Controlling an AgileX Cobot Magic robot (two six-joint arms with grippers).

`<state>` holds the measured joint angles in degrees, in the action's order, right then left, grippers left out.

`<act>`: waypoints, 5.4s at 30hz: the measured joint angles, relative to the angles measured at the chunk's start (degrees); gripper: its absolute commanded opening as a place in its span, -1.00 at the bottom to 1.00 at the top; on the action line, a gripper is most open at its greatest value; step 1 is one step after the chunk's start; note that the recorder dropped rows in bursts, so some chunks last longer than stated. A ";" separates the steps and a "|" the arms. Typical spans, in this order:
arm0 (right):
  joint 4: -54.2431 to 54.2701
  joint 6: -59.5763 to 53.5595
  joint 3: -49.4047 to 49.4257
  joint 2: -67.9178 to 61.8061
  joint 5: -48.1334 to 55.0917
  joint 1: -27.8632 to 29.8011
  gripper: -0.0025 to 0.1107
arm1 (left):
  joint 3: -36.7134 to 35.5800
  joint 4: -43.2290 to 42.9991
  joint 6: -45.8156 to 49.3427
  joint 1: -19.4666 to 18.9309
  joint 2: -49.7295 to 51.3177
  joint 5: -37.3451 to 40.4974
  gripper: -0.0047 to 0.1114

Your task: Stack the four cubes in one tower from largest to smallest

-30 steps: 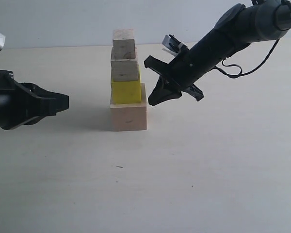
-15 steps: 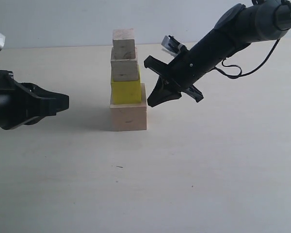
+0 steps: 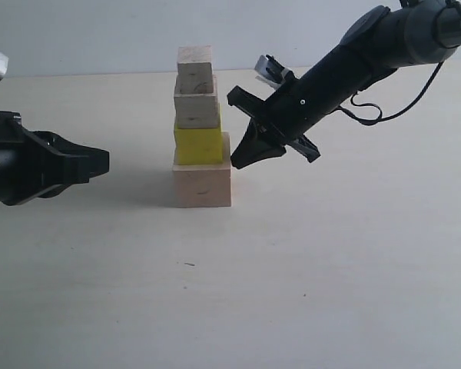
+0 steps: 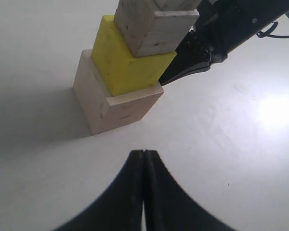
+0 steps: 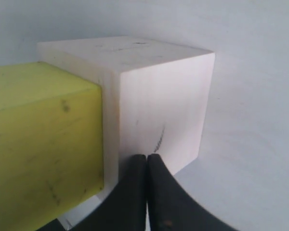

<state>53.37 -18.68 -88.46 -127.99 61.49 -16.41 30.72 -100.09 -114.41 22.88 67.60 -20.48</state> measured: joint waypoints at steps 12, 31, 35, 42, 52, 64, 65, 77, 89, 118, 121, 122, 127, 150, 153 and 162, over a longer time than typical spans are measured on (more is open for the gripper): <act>0.10 0.01 0.00 0.10 0.00 0.07 -0.96 | 0.00 0.00 0.00 0.00 0.00 0.00 -0.92; -18.71 -1.79 1.51 30.14 -14.62 14.03 -0.96 | 0.23 0.00 0.00 0.00 -4.89 7.22 -0.92; -18.80 -4.36 5.35 43.47 -20.63 14.03 -0.96 | 3.09 0.00 0.77 0.00 -6.92 10.55 -0.92; -25.93 -6.16 10.54 67.65 -28.40 14.03 -0.96 | 15.65 0.00 9.36 -3.95 -9.96 15.27 -0.92; -32.28 -6.62 15.05 92.73 -31.64 13.82 -0.96 | 24.37 6.39 37.53 -3.95 -28.81 32.15 -0.92; -29.37 -10.44 38.64 107.61 -41.32 13.82 -0.96 | 11.41 40.43 68.73 -3.95 -45.15 40.25 -0.92; -28.16 -11.45 39.88 108.53 -41.46 13.82 -0.96 | 10.27 40.90 68.84 -3.95 -46.13 40.25 -0.92; -24.01 -13.96 47.68 116.35 -40.60 13.82 -0.96 | -4.50 51.27 68.99 -3.95 -54.25 40.72 -0.92; -23.66 -12.45 47.68 117.85 -40.47 13.82 -0.96 | -4.99 52.07 68.99 -3.95 -54.25 37.48 -0.92; -23.49 -11.97 47.68 117.95 -40.47 13.82 -0.96 | -4.99 79.60 64.88 -31.97 -63.42 46.44 -0.92; -23.39 -11.97 47.68 117.95 -40.47 13.82 -0.96 | -4.99 83.55 64.88 -33.97 -63.55 50.66 -0.92; -23.40 -11.97 47.68 117.95 -40.47 13.82 -0.96 | -4.99 84.95 64.88 -34.09 -63.55 51.73 -0.92; -23.27 -11.97 47.68 117.95 -40.47 13.82 -0.96 | -6.09 93.74 70.86 -34.20 -63.65 51.88 -0.92; -23.27 -11.97 47.68 117.95 -40.45 13.82 -0.96 | -28.40 109.22 119.56 -27.42 -67.28 35.86 -0.92; -23.27 -11.97 47.68 117.95 -40.45 13.82 -0.96 | -30.13 109.22 120.66 -26.17 -67.28 35.72 -0.92; -23.27 -11.97 47.68 117.95 -40.45 13.82 -0.96 | -30.54 107.55 121.47 -24.65 -67.28 40.07 -0.92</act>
<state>30.10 -30.65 -40.78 -10.04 21.04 -2.59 0.18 7.46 7.06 -1.77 0.33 19.59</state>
